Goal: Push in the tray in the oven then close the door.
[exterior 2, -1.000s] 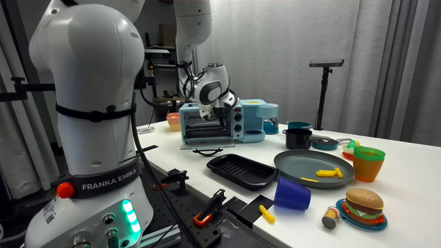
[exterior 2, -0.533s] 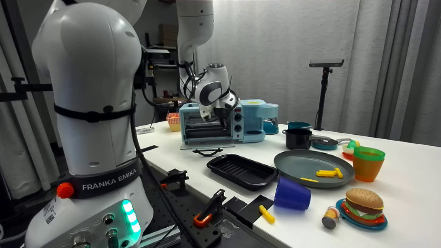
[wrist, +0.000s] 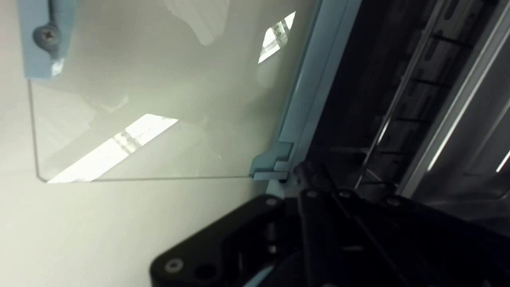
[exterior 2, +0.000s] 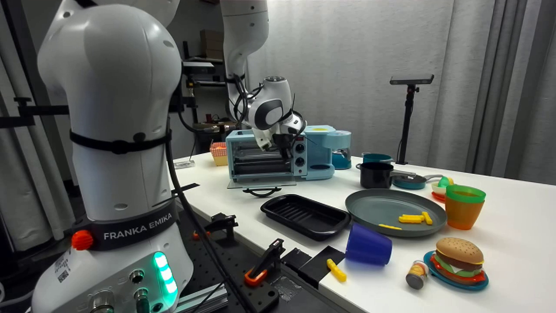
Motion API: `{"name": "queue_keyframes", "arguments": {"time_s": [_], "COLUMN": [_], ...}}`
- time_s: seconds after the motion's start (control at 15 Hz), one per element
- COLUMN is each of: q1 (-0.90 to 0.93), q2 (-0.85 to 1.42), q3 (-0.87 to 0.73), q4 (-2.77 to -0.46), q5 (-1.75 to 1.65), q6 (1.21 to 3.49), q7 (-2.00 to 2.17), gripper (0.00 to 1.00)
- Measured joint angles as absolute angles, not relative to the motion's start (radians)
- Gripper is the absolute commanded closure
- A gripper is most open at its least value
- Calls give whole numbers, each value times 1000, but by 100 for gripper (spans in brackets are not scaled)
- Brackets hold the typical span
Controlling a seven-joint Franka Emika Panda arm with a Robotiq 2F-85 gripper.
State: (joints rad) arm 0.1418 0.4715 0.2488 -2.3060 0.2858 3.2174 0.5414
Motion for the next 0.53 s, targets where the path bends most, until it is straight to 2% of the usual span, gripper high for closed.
{"name": "queue_keyframes", "arguments": {"time_s": [0.53], "q1": [281], "q2": [360], "q3": [52], "q4": [-2375], "q5": [285], "q6": [3109], "q7": [525], "gripper": [100]}}
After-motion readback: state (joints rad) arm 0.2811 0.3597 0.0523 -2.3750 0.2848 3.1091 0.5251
